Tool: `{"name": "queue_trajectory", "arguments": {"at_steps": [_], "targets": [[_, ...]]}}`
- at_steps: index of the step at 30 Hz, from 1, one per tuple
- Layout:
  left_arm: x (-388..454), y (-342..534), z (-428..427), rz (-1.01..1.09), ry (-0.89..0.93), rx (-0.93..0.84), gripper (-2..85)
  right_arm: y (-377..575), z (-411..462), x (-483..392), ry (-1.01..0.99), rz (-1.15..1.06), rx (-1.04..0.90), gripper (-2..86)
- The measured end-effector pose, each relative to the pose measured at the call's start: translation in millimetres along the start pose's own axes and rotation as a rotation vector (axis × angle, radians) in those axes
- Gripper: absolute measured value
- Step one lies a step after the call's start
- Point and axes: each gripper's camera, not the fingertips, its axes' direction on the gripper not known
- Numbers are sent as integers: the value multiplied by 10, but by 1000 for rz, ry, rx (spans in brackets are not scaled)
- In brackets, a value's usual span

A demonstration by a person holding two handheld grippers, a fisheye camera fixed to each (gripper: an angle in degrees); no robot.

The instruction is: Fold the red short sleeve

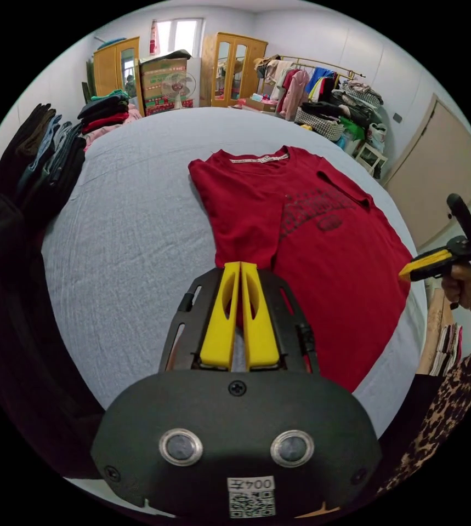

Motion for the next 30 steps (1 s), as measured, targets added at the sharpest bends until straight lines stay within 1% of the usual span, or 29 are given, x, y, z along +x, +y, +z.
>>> {"name": "queue_trajectory", "arguments": {"at_steps": [1, 3, 4, 5, 6, 8, 11, 15, 17, 18, 23, 24, 27, 30], "targets": [[2, -10, 9, 0, -1, 0, 9, 35, -99, 2, -19, -20, 58, 2], [-22, -48, 44, -5, 10, 0, 9, 115, -516, -22, -108, -121, 307, 24], [-36, -57, 53, -8, 17, 0, 10, 94, -585, -19, -135, -141, 352, 33], [-68, -76, 71, -14, 33, 0, 10, -29, -643, -5, -196, -189, 396, 64], [-106, -94, 90, -22, 52, 0, 10, -239, -621, 27, -281, -236, 397, 84], [-148, -121, 118, -31, 74, 1, 10, -627, -520, 73, -362, -263, 356, 94], [-168, -167, 158, -34, 84, 3, 9, -1343, -346, 69, -402, -302, 316, 92], [-100, -235, 207, -17, 50, 4, 7, -2520, 9, 37, -505, -306, 160, 88], [-41, -264, 226, -2, 22, 4, 5, -2913, 173, 2, -526, -305, 107, 88], [2, -282, 239, 9, 1, 5, 4, -3113, 284, -47, -503, -311, 70, 87], [64, -352, 299, 28, -28, 6, 2, -3466, 600, -231, -412, -348, -51, 65], [46, -369, 315, 24, -20, 6, 2, -3478, 637, -267, -376, -358, -54, 49], [8, -411, 354, 16, -3, 6, 1, -3494, 729, -364, -357, -391, -81, 6], [20, -449, 391, 21, -13, 6, 1, -3514, 799, -493, -284, -422, -73, -1]]}}
